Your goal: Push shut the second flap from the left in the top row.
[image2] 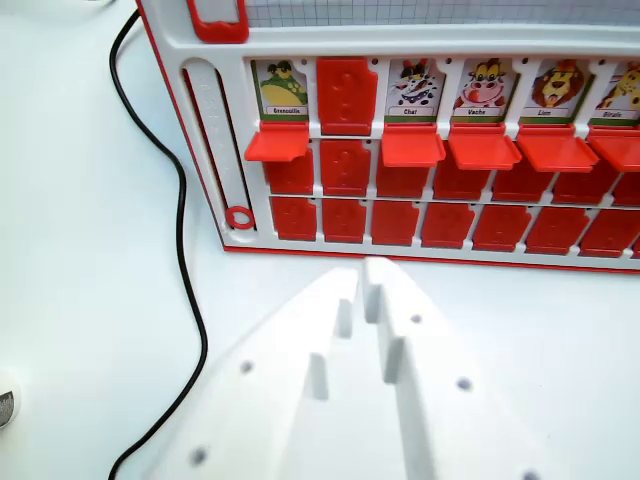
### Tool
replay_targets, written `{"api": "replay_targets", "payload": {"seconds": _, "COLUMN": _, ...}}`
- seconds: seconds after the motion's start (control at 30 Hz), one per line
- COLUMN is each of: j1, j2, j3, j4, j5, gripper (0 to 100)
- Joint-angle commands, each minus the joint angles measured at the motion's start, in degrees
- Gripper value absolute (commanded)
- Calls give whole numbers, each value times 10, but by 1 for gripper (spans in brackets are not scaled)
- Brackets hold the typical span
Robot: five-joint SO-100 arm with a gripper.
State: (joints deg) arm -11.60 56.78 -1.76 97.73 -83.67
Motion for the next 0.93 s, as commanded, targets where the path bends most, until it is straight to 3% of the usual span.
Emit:
{"api": "replay_targets", "payload": {"seconds": 0.0, "j1": 16, "j2": 163, "j3": 33, "j4": 7, "j5": -31, "gripper": 0}}
{"api": "replay_targets", "payload": {"seconds": 0.13, "j1": 29, "j2": 256, "j3": 120, "j4": 7, "j5": -54, "gripper": 0}}
{"api": "replay_targets", "payload": {"seconds": 0.4, "j1": 64, "j2": 428, "j3": 347, "j4": -27, "j5": -65, "gripper": 0}}
{"api": "replay_targets", "payload": {"seconds": 0.9, "j1": 78, "j2": 468, "j3": 394, "j4": -33, "j5": -71, "gripper": 0}}
